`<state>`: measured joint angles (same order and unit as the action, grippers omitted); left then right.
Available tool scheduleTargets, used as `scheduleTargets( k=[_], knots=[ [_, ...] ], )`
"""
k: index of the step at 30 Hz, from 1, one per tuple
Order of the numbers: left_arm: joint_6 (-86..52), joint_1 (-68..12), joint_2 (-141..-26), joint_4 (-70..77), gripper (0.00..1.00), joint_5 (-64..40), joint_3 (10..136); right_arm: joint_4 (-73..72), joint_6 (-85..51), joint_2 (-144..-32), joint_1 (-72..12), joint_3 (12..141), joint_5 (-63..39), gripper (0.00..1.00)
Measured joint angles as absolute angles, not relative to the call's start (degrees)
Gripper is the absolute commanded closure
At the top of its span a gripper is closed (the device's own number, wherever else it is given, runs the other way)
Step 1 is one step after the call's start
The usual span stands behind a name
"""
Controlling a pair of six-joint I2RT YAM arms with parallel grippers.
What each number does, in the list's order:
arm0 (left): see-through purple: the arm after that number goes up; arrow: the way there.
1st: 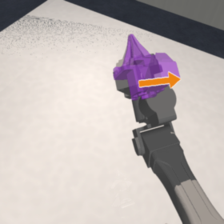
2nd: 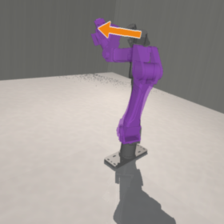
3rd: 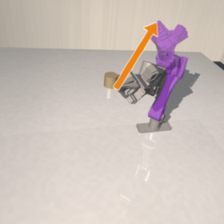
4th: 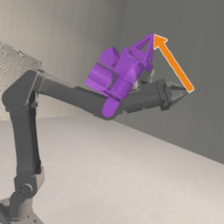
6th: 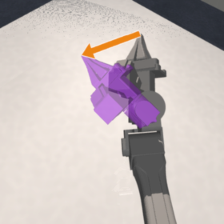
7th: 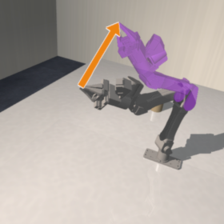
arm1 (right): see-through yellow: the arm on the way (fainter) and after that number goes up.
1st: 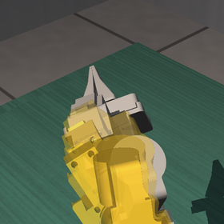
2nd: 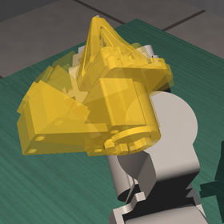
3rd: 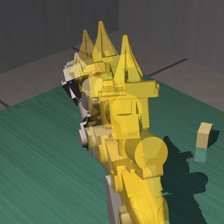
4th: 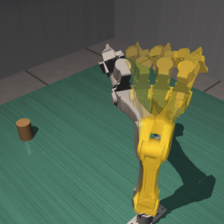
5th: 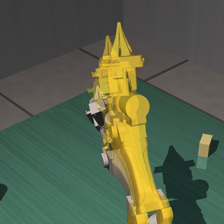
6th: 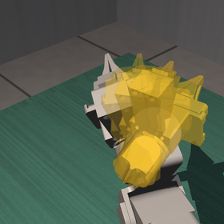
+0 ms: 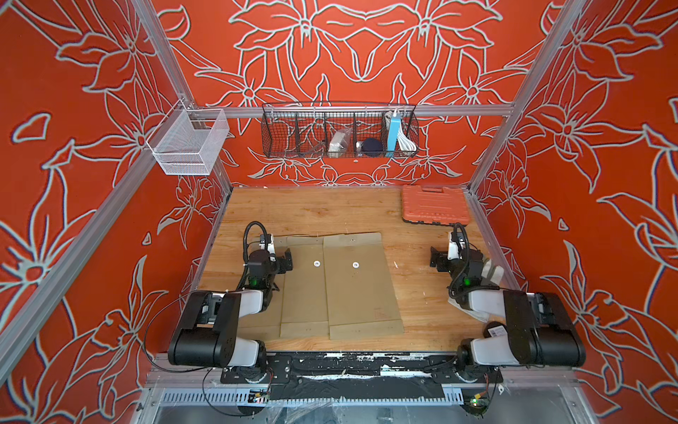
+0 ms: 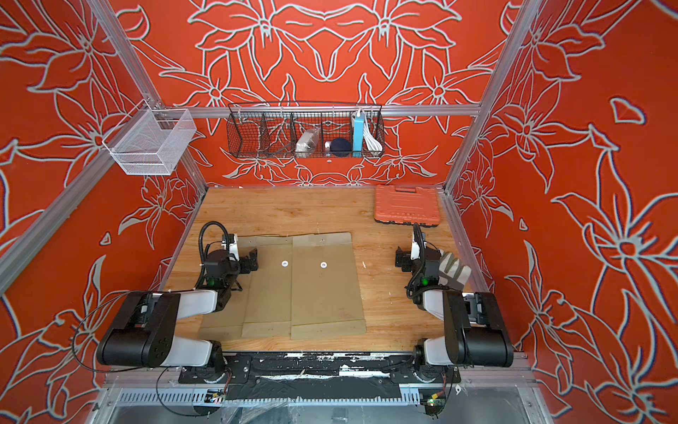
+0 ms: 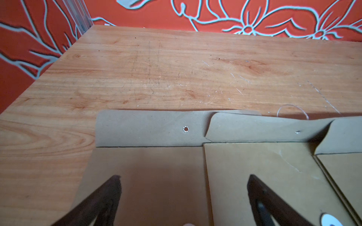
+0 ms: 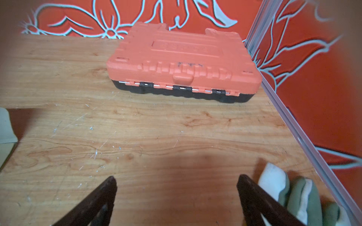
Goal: Open the file bag
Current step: Reset both arms
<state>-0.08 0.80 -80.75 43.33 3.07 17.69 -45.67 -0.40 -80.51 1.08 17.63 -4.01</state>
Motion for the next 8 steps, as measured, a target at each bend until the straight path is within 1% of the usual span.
scheduleTargets(
  k=[8],
  knots=[
    [-0.1,0.8,-80.8,43.0,0.01,3.1,17.7,-45.3,-0.2,-80.5,1.0,17.7,-4.2,0.02]
  ],
)
